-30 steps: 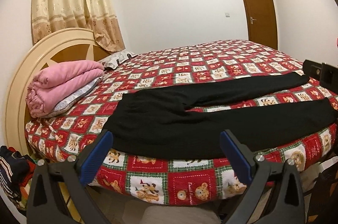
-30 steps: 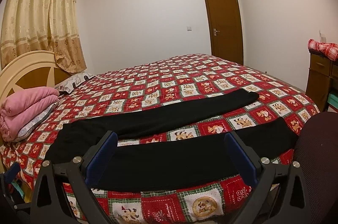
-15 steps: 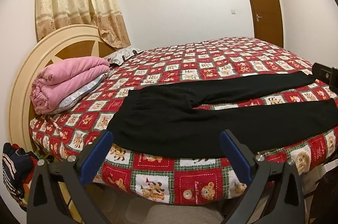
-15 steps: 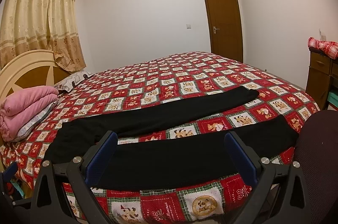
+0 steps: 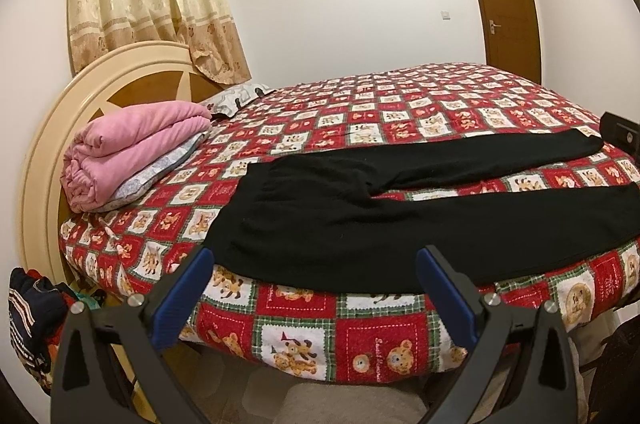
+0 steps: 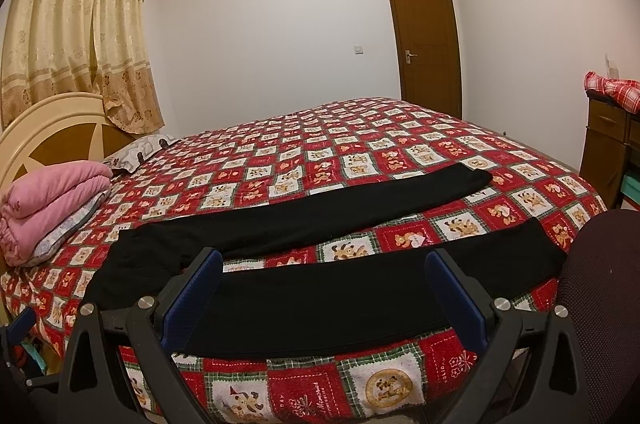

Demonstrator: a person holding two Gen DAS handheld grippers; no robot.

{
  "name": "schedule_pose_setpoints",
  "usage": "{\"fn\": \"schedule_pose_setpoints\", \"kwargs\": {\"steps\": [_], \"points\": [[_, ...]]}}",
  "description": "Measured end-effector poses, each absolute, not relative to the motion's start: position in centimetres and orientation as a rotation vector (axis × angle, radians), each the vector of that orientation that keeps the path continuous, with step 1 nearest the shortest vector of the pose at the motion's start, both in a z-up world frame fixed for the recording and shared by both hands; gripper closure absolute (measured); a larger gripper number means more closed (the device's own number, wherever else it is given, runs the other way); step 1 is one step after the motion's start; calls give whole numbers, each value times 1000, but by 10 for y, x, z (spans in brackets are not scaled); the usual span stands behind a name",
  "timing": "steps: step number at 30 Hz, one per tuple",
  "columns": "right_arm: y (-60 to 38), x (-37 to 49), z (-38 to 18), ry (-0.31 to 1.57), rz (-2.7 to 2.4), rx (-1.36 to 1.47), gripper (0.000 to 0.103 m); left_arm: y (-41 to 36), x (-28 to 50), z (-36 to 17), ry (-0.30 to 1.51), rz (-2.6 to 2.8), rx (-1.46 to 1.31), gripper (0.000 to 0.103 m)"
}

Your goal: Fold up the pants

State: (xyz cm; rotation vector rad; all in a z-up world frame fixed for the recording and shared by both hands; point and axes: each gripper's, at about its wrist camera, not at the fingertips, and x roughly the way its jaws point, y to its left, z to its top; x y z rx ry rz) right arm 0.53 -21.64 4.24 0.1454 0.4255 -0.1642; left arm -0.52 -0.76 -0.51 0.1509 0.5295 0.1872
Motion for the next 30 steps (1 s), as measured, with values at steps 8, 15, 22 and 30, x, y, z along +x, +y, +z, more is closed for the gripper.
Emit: {"fn": "schedule_pose_setpoints", "kwargs": {"steps": [8,15,22,30], "points": [[-216,8,40,436,-168,141,1,-7,2,-8,553,186,147,0],[-223,20,27,474,-185,136,1,1,26,-21,608,192,124,0],[-237,44,1,536,-161,108,1,20,65,-45,714,158,89,0],[-269,77,-13,604,-145,116,1,111,138,-28,747,197,12,0]]}}
